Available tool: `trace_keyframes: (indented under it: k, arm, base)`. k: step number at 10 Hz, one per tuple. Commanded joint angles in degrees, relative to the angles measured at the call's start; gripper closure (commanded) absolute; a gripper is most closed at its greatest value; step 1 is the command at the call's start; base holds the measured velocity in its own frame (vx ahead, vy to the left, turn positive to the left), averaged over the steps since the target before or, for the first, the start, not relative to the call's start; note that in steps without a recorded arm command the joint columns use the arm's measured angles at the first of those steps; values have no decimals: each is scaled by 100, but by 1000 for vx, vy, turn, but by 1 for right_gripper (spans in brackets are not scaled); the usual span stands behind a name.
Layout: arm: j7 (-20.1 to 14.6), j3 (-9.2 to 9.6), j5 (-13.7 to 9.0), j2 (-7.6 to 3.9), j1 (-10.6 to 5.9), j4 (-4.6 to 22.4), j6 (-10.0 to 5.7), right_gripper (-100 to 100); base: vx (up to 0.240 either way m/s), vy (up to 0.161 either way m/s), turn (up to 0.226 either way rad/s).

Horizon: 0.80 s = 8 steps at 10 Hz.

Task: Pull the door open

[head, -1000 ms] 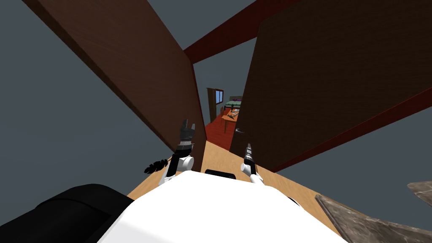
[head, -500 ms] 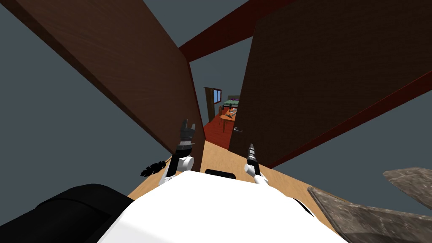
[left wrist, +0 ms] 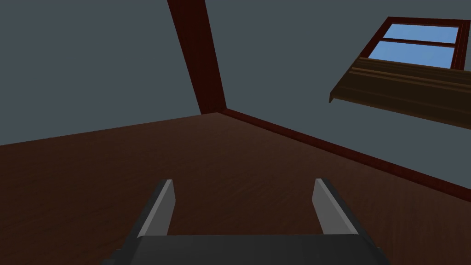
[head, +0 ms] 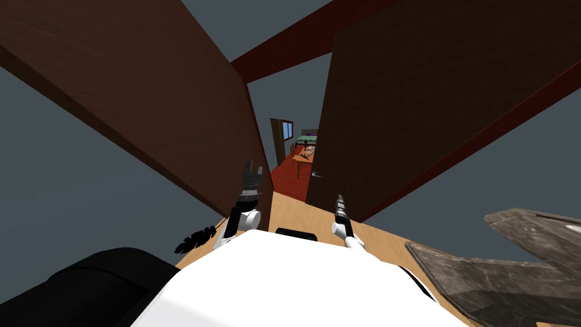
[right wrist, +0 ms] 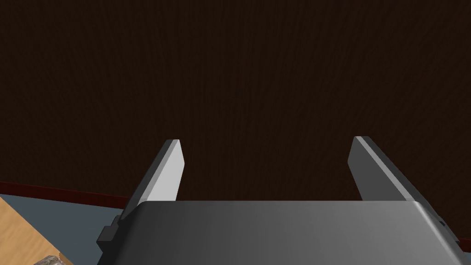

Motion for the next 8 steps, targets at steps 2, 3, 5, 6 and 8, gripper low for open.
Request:
trace_keyframes:
  k: [2, 3, 5, 6, 8]
  arm:
    - [-94, 15, 1, 86, -52, 63, -75, -100]
    - [-123, 16, -12, 168, -71, 51, -118, -100]
    - [-145, 15, -29, 254, -92, 33, -171, -100]
    - [-153, 14, -39, 298, -102, 22, -199, -100]
    - [-163, 11, -60, 376, -121, 0, -255, -100]
  base:
    - [152, 75, 9]
    - [171, 23, 64]
    - [163, -12, 87]
    - [186, -3, 128]
    - [206, -3, 121]
